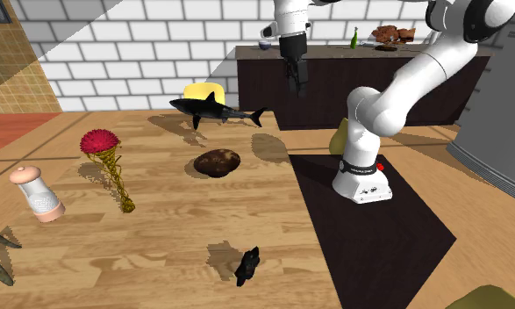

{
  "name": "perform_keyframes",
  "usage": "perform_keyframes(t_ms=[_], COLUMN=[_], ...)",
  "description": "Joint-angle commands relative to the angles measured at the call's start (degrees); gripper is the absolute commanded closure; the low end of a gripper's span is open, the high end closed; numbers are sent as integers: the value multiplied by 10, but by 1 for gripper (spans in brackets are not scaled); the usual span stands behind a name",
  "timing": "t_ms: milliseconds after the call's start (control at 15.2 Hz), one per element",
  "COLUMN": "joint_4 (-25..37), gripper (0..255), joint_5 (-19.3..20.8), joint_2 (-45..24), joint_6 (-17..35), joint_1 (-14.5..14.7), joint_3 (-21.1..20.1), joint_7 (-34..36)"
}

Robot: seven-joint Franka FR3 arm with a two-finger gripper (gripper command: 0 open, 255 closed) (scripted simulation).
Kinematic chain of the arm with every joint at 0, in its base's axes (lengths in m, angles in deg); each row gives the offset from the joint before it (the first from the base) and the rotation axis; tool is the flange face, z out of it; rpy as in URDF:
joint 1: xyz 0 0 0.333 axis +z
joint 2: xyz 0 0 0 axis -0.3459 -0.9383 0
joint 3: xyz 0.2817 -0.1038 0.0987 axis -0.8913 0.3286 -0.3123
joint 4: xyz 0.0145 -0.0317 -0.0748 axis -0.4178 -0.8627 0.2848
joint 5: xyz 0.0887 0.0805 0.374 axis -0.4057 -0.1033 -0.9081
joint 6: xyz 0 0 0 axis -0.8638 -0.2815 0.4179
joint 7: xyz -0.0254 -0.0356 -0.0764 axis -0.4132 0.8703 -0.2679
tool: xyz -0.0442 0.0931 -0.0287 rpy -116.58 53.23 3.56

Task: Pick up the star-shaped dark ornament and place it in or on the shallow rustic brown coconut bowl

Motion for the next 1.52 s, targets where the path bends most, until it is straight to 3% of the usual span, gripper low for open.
perform_keyframes(t_ms=[0,726,1452], joint_4=[0,-41,-7], gripper=[0,0,0], joint_5=[0,-47,-55], joint_2=[0,-135,-323], joint_6=[0,204,388], joint_1=[0,76,135], joint_3=[0,-75,-156], joint_7=[0,-29,-45])
